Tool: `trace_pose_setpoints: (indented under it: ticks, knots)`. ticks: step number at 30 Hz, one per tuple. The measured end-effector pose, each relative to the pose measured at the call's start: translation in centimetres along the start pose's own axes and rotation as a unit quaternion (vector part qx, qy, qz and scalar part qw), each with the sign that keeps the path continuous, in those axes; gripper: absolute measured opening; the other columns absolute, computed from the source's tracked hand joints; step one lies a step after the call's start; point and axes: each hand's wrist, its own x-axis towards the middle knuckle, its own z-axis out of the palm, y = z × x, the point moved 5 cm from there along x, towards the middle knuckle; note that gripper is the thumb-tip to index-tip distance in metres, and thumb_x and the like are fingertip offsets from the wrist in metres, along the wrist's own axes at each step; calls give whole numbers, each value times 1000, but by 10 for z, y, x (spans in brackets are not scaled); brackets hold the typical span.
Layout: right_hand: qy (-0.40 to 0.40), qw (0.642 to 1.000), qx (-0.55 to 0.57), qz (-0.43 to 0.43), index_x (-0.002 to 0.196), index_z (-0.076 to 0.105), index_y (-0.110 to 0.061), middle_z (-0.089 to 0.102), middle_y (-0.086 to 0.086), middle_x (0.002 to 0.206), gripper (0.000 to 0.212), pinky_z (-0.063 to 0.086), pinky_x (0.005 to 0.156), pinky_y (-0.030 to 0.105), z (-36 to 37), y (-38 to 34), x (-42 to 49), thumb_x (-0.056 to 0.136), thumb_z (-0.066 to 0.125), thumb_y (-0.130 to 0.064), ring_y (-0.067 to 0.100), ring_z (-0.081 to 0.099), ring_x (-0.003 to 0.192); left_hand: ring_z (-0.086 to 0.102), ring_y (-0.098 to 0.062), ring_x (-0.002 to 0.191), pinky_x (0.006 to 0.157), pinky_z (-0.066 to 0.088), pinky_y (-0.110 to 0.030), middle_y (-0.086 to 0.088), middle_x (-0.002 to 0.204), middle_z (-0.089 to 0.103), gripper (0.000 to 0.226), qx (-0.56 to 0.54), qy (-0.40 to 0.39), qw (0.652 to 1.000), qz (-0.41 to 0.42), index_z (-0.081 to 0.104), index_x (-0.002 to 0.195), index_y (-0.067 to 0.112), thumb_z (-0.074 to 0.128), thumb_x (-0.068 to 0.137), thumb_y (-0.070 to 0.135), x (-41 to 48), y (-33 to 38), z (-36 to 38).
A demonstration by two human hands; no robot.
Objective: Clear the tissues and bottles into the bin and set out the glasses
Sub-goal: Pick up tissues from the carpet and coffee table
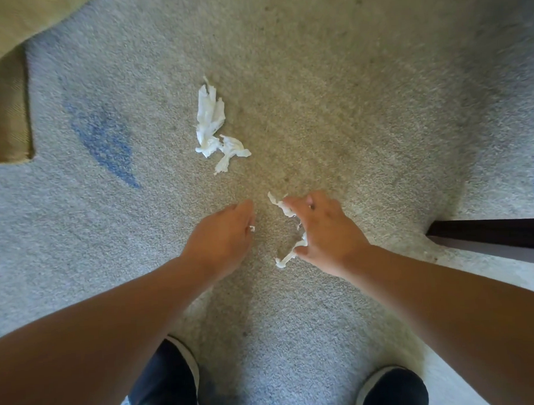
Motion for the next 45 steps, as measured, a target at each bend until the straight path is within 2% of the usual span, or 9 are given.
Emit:
trace_pose_setpoints:
  ticks: [3,8,21,25,28,30,38,42,45]
  knots:
    - [15,1000,-13,-17,134,39,-26,37,5,126,60,52,79,28,3,-7,3,83,71,-21,20,41,113,56,-19,75,65,47,-36,1,90,60,16,-24,-2,1000,0,55,106,18,42,96,14,0,1,-2]
    - [20,999,-9,-39,106,56,-17,49,3,111,19,47,74,28,-2,-14,11,92,54,-4,19,48,95,55,-18,78,69,47,-35,1,92,60,17,-39,11,999,-6,61,96,15,44,95,14,5,-1,-8]
    - [52,989,136,37,81,55,-17,56,-2,70,18,31,42,26,-23,2,13,95,50,-7,11,45,51,51,-7,78,66,39,-23,9,94,56,18,-82,79,993,-11,61,105,20,45,98,18,19,1,-29]
    - [55,985,160,29,100,54,-25,57,-5,99,11,45,57,19,-26,-3,14,92,60,-19,5,57,76,48,2,72,60,33,-13,11,90,55,18,-99,67,993,7,61,106,19,46,98,17,18,15,-21]
    - [-5,990,138,1,133,41,-30,40,-1,132,57,49,80,20,-15,-10,15,85,70,-21,11,50,110,44,6,67,54,29,-12,16,84,49,16,-101,66,993,5,60,107,20,47,98,17,18,18,-15]
    - [-24,997,66,-35,139,36,-34,34,1,133,68,52,87,28,-8,-18,18,83,70,-16,16,40,118,45,5,67,53,30,-13,16,82,50,16,-97,54,994,6,60,107,19,46,98,17,17,16,-13]
    - [5,997,-19,-76,108,57,-13,53,4,106,23,43,69,26,-7,-33,36,92,48,1,20,55,90,47,0,61,49,27,-15,15,73,51,15,-106,43,993,-31,59,105,21,48,96,15,11,1,-14]
    - [-1,998,59,8,90,53,-18,52,-8,77,16,28,48,17,-11,-23,37,93,49,-3,11,51,64,50,-5,60,49,33,-19,8,75,58,15,-133,45,989,-35,57,107,21,47,96,16,12,7,-18]
    - [22,993,112,39,97,53,-18,56,0,86,11,32,44,24,-22,-17,36,96,48,-8,13,54,59,49,-5,55,46,34,-16,7,73,58,14,-162,57,984,-36,57,105,21,47,97,17,16,14,-25]
